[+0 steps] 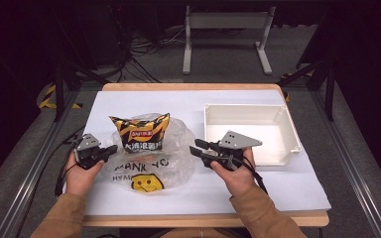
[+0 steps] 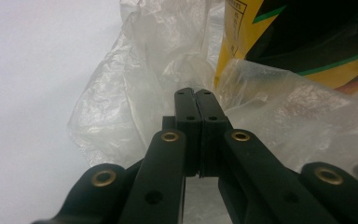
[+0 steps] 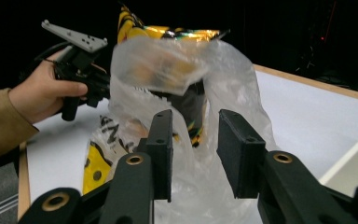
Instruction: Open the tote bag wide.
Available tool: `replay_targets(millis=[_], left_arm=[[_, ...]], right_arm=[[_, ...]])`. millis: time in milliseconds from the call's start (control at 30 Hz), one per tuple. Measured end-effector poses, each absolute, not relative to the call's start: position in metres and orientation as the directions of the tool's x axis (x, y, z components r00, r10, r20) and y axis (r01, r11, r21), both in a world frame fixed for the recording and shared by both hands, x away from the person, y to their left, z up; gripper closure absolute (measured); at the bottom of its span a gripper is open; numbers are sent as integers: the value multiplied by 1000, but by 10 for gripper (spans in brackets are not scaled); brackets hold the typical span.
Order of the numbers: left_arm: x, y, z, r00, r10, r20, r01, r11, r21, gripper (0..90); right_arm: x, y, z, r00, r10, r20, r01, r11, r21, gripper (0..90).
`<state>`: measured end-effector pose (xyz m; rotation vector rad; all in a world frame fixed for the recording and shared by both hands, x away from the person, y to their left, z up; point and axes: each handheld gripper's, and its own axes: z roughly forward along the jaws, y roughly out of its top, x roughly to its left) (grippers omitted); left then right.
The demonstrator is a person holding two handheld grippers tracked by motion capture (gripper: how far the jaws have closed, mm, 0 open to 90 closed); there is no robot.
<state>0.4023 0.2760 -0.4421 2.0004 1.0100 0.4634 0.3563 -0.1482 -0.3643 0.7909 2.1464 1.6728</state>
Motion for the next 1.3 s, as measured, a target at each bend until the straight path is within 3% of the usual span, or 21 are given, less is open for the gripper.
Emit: replay_targets(millis=[633, 767, 833, 967, 1300], left_arm=[[401, 279, -440, 607, 793, -55, 486, -315, 815, 886], [401, 280, -440, 607, 793, -57, 488, -315, 814, 884], [401, 279, -440, 605, 794, -58, 490, -314, 813, 882], [401, 279, -440, 607, 793, -56, 489, -316, 813, 882], [400, 280, -440, 608, 792, -58, 492, -319, 810, 878]], right_arm=[[374, -127, -329, -784, 614, 91, 212, 127, 969, 603], [379, -117, -326, -781, 621, 68, 198, 142, 970, 543], [384, -110, -327, -772, 632, 66, 199, 142, 970, 439], [393, -102, -333, -769, 633, 89, 235, 151, 960, 328], [405, -87, -356, -749, 662, 36, 250, 231, 940, 226]])
